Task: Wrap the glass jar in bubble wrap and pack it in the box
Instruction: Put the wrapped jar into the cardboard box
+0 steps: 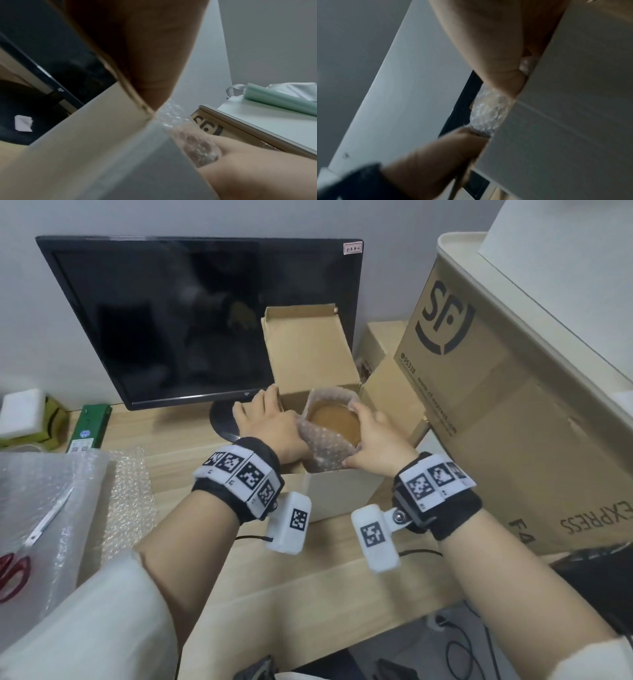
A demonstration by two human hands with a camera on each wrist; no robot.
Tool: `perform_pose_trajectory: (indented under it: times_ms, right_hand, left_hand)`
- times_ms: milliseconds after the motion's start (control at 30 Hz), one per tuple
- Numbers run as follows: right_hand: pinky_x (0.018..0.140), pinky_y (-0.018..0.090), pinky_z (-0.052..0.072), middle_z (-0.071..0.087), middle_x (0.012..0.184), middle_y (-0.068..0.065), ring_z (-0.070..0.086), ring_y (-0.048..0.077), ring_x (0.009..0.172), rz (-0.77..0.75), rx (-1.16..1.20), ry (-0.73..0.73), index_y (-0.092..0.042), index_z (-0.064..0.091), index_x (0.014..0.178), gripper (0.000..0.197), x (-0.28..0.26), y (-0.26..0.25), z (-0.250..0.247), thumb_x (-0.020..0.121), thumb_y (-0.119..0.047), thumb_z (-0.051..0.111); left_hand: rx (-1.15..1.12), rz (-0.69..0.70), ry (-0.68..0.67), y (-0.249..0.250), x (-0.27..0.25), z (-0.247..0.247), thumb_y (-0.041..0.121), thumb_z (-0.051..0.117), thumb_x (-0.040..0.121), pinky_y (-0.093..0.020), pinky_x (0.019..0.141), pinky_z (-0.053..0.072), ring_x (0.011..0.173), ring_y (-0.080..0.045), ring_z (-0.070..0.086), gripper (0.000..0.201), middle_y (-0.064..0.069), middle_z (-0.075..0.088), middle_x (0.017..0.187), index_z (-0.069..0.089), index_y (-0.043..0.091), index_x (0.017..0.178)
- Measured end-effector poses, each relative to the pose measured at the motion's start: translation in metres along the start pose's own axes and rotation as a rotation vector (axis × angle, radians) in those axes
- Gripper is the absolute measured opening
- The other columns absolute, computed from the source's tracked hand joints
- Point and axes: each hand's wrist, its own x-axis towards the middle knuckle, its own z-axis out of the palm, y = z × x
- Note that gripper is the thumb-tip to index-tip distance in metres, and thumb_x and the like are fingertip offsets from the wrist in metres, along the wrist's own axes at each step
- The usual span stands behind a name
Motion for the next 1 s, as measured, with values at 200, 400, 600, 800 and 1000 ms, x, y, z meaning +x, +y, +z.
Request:
perform_pose_trajectory:
  times_ms: [200,400,600,800,1000]
  right_hand:
    - [0.097,0.036,0.039,0.023,0.141,0.012,0.049,0.024,0.11,0.017,0.017,-0.013,-0.027,-0.001,0.148,0.111,-0.003,-0.007,0.0,0.071,-0.017,0.079]
    - [0.107,0.032,0.035,0.034,0.14,0.006,0.038,0.019,0.129,-0.167,0.164,0.235,-0.027,0.017,0.146,0.102,-0.022,0.003,-0.016,0.067,-0.021,0.081]
    - [0.11,0.037,0.029,0.034,0.133,0.001,0.029,0.01,0.122,-0.179,0.291,0.536,-0.025,0.041,0.134,0.079,-0.025,0.028,-0.028,0.066,-0.035,0.079]
    - [0.113,0.047,0.013,0.011,0.154,0.002,0.013,0.024,0.14,0.078,0.462,0.566,-0.031,0.014,0.146,0.089,-0.011,0.048,-0.019,0.074,-0.058,0.06]
    - [0.104,0.044,0.041,0.07,0.111,0.003,0.063,0.021,0.107,0.269,0.977,0.008,-0.011,0.067,0.112,0.071,0.016,0.053,0.021,0.055,-0.053,0.073]
  left_hand:
    - [0.076,-0.053,-0.071,0.007,-0.001,-0.006,0.047,0.076,0.057,-0.057,0.111,0.001,0.141,-0.03,-0.003,0.072,-0.009,0.0,0.154,0.054,0.022,0.12]
    - [-0.083,0.083,0.101,0.017,-0.008,-0.016,0.057,0.081,0.047,-0.046,0.111,0.012,0.141,-0.024,0.013,0.115,-0.009,0.017,0.15,0.024,0.018,0.139]
    - [-0.428,0.162,0.013,0.038,0.009,-0.014,0.034,0.088,0.056,-0.043,0.105,0.037,0.129,-0.03,0.042,0.127,-0.013,0.041,0.144,0.002,0.016,0.148]
    - [-0.235,0.33,0.055,0.026,0.023,0.0,0.047,0.075,0.067,-0.045,0.101,0.036,0.122,-0.025,0.043,0.077,0.002,0.052,0.134,0.044,0.028,0.136]
    - [-0.113,0.368,0.049,0.021,0.025,-0.001,0.046,0.066,0.078,-0.042,0.1,0.033,0.12,-0.021,0.037,0.053,0.01,0.047,0.135,0.052,0.034,0.129]
